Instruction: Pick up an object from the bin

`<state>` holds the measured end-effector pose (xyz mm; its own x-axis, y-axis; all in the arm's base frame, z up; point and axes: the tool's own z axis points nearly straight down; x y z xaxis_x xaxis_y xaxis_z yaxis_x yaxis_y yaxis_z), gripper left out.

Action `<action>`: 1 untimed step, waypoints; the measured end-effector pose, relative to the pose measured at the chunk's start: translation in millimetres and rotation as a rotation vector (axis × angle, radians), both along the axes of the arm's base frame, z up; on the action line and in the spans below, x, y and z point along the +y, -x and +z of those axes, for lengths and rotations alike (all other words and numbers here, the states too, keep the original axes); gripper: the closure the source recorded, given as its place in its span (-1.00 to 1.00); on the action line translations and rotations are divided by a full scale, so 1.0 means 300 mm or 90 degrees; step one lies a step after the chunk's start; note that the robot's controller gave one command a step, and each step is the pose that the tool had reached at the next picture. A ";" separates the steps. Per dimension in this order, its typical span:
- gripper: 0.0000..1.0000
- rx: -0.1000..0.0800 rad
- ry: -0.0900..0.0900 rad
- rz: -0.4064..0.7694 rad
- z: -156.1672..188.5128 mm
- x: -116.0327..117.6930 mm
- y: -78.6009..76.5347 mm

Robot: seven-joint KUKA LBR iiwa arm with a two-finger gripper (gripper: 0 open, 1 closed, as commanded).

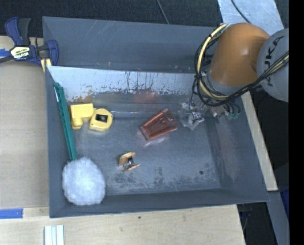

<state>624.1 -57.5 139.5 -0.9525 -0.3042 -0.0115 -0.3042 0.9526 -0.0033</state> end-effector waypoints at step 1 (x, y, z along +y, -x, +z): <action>1.00 0.001 0.000 -0.001 0.073 0.000 0.001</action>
Offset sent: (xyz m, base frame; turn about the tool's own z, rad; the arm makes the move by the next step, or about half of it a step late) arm -0.0003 -0.0001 0.0278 0.0005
